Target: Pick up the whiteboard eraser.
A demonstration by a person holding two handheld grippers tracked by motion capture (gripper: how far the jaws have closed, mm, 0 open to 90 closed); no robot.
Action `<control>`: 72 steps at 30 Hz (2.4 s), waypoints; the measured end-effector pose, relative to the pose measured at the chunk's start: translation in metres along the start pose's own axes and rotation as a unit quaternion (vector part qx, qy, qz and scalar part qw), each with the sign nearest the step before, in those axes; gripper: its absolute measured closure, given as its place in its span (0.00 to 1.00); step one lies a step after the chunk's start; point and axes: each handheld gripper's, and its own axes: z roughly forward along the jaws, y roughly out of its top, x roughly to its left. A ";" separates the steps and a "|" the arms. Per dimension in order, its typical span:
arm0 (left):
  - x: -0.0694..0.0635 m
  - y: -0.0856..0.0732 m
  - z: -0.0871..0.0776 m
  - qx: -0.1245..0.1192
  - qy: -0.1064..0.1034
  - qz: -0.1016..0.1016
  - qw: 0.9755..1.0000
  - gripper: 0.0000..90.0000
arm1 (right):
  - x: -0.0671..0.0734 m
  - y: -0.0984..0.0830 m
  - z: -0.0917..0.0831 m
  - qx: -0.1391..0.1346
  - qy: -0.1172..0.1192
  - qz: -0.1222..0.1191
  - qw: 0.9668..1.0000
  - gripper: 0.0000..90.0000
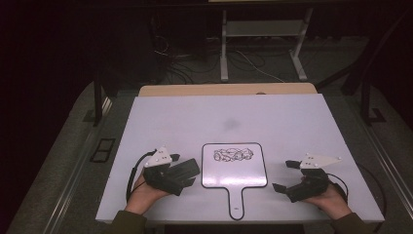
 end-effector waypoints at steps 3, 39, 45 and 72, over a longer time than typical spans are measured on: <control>0.000 0.000 0.000 0.000 -0.001 0.000 1.000 0.00 | 0.000 0.000 0.000 -0.003 0.001 0.002 1.000 0.00; 0.025 0.021 -0.004 -0.006 0.005 0.004 1.000 0.00 | 0.000 0.001 -0.003 -0.025 -0.001 0.013 1.000 0.00; 0.033 0.026 -0.002 0.007 0.002 0.009 1.000 0.01 | 0.000 0.001 -0.003 -0.025 0.000 0.014 1.000 0.00; 0.031 0.015 0.009 0.111 -0.022 0.052 0.992 0.21 | 0.000 0.000 0.001 -0.016 0.008 0.007 1.000 0.00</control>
